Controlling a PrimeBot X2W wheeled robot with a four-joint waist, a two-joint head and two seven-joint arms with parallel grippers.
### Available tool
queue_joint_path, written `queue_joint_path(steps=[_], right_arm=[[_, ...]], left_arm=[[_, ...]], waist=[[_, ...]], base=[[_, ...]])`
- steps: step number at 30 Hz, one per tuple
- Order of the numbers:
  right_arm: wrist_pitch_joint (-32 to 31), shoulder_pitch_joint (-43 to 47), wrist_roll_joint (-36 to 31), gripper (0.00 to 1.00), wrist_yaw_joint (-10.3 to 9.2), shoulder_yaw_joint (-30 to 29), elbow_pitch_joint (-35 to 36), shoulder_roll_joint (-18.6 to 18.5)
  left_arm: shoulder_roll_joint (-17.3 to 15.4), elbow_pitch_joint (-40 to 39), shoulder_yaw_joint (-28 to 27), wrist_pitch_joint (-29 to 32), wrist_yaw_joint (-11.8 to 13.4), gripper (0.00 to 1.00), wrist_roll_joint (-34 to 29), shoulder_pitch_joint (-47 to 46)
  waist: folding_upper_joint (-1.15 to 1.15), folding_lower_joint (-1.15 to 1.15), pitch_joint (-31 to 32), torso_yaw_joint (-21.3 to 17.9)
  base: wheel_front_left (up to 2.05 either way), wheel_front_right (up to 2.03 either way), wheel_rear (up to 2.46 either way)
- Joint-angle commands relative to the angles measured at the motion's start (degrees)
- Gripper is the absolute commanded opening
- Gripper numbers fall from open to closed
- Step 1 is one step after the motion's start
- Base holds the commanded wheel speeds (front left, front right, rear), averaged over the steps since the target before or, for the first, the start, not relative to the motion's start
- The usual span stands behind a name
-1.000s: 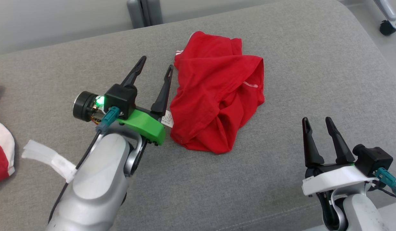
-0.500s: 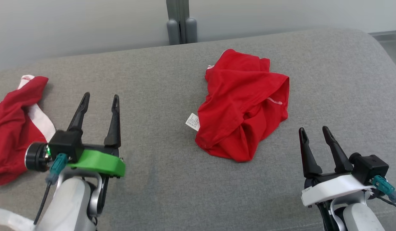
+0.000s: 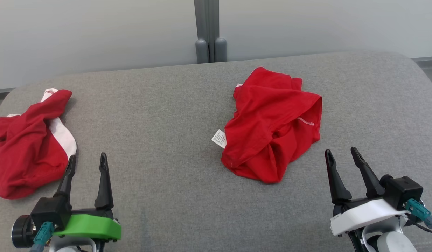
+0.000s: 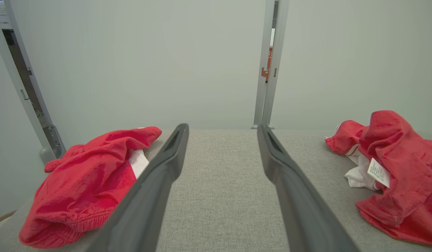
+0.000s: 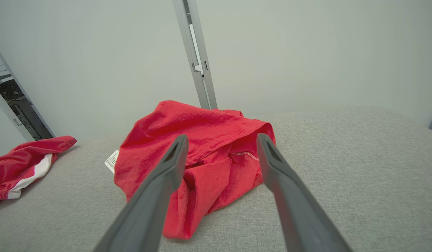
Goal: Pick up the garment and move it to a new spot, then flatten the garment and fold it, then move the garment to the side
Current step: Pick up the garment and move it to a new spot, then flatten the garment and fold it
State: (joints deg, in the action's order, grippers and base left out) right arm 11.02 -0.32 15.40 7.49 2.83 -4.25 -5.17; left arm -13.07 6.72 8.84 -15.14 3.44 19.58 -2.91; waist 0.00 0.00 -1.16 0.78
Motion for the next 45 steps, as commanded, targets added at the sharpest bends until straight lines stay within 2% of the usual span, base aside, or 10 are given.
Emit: queue_joint_path(steps=[1, 8, 23, 45], right_arm=[[-0.3, 0.6, -0.5, 1.00, 0.00, -0.1, 0.3, -0.2], [-1.0, 1.5, -0.6, 1.00, 0.00, -0.2, 0.6, -0.3], [-1.8, 2.4, -1.0, 1.00, 0.00, -0.4, 0.8, 0.1], [-1.4, 2.1, -1.0, 1.00, 0.00, -0.6, -0.2, 0.3]], left_arm=[[0.4, -0.3, -0.6, 0.0, -0.6, 1.00, -0.8, 1.5], [1.4, 0.2, -2.1, 0.0, -2.4, 1.00, -1.4, 3.5], [4.1, 2.1, -4.4, 0.0, -4.6, 1.00, -3.5, 3.9], [5.4, 2.8, -6.6, 0.0, -7.0, 1.00, -5.4, 3.8]], waist=[[0.00, 0.00, 0.2, 0.1], [0.00, 0.00, 0.8, 0.5], [0.00, 0.00, 1.3, 0.8], [0.00, 0.00, 1.6, 0.7]], base=[[0.00, 0.00, 0.00], [0.00, 0.00, 0.00], [0.00, 0.00, 0.00], [0.00, 0.00, 0.00]])
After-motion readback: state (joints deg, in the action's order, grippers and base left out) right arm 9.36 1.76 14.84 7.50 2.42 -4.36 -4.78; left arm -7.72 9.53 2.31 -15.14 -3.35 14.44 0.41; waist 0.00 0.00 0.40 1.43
